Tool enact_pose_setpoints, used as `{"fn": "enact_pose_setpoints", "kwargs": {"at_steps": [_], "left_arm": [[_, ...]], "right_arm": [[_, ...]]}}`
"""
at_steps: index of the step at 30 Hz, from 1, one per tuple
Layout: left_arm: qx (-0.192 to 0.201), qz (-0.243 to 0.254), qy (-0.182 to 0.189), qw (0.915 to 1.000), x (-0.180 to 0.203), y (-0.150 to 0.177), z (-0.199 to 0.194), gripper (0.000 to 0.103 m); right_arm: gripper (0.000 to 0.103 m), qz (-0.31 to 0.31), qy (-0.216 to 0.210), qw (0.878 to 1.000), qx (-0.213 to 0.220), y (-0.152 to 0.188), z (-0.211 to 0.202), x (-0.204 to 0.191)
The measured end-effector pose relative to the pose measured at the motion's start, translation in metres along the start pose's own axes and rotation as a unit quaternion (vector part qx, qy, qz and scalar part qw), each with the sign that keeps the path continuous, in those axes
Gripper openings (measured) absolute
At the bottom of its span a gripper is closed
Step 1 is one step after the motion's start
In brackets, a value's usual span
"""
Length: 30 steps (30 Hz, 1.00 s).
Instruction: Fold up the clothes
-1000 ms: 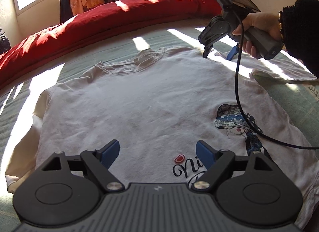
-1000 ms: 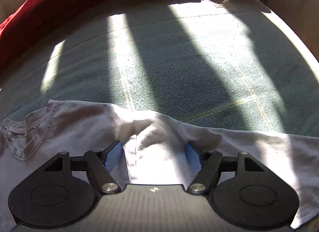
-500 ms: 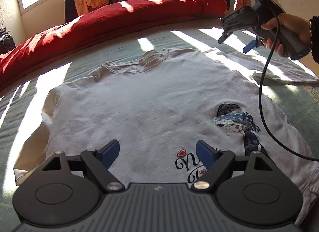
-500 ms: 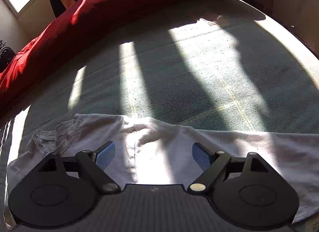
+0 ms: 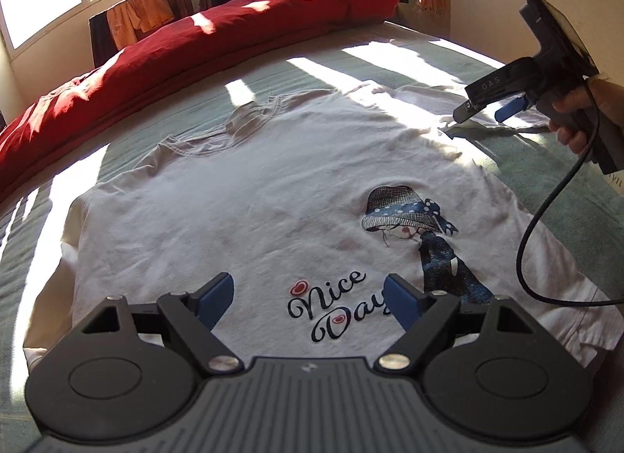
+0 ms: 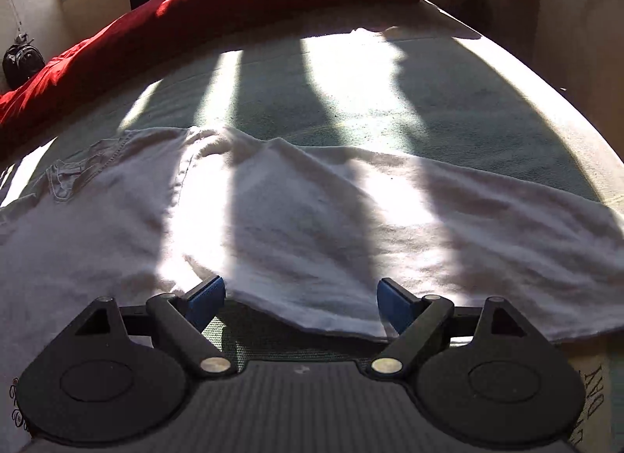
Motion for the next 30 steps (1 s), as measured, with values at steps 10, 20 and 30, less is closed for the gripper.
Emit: {"fn": "enact_pose_setpoints", "kwargs": {"at_steps": [10,20,30], "left_arm": [[-0.014,0.028,-0.001,0.9995,0.018,-0.002,0.016,0.084],[-0.019,0.037,0.006,0.9991,0.028,-0.005,0.023,0.084],[-0.023,0.051,0.008,0.9984,0.040,-0.007,0.022,0.084]], "right_arm": [[0.090,0.147,-0.111,0.982,0.029,-0.058,0.042,0.065],[0.091,0.169,-0.037,0.983,0.069,-0.051,0.012,0.133],[0.092,0.226,0.019,0.969,0.095,-0.036,-0.036,0.193]]}}
Point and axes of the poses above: each gripper's, at about its wrist camera, not at the fingertips, and z roughly the way its jaws point, x to its right, y to its underside, the point moved 4 cm from there along z, roughly the way its jaws point, and after that the axes turned 5 degrees about -y, right-handed, at the moved point
